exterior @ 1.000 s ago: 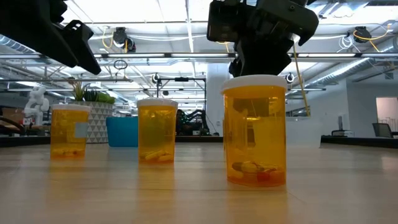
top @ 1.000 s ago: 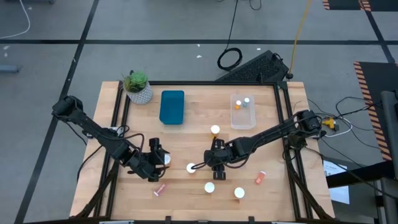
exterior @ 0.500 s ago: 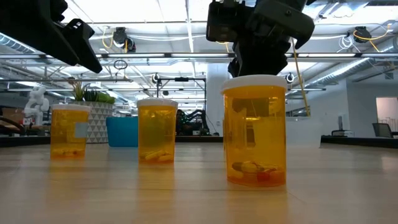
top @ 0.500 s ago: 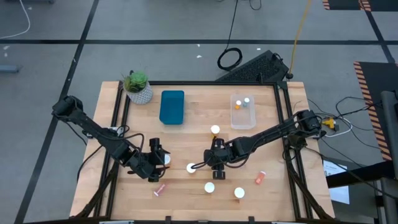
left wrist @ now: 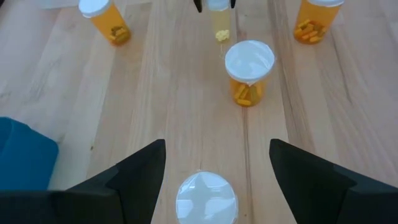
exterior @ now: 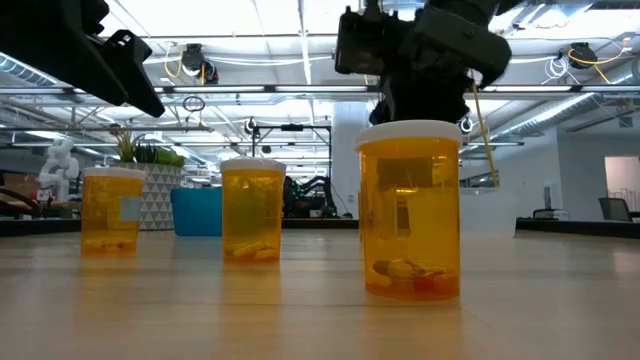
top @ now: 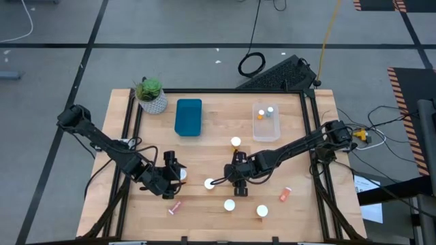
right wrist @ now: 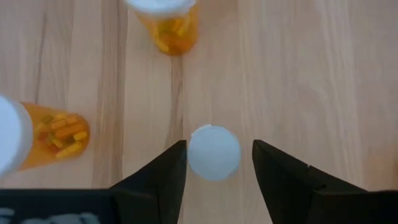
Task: Pick and place medicine bottles into bin by pill shape (circle, oval)
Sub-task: Put the small yellow pill bottle into the transparent bin
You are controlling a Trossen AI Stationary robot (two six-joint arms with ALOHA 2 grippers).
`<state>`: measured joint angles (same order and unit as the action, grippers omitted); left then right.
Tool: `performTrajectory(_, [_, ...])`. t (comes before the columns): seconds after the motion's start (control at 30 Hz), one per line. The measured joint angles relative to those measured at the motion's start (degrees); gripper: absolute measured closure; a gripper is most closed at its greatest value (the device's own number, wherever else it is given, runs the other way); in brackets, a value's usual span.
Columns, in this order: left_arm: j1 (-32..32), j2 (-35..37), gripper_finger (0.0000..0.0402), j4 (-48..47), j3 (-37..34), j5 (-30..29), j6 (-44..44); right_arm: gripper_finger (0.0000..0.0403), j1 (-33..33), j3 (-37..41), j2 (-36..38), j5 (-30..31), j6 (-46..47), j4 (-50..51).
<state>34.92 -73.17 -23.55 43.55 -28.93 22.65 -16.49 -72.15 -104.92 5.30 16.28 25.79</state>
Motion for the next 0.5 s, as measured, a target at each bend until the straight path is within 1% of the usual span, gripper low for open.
performTrajectory(0.07, [0.0,0.0,0.011,0.0,0.0,-0.1,0.0,0.0229,0.2,0.7,0.0,-1.1,0.0,-1.0])
performTrajectory(0.37, [0.0,0.0,0.011,0.0,0.0,-0.2,-0.1,0.0231,0.4,0.8,0.0,-1.0,0.0,-2.0])
performTrajectory(0.5, [0.0,0.0,0.011,0.0,0.0,-0.6,-0.1,0.025,0.4,0.8,0.0,-1.0,0.0,-2.0])
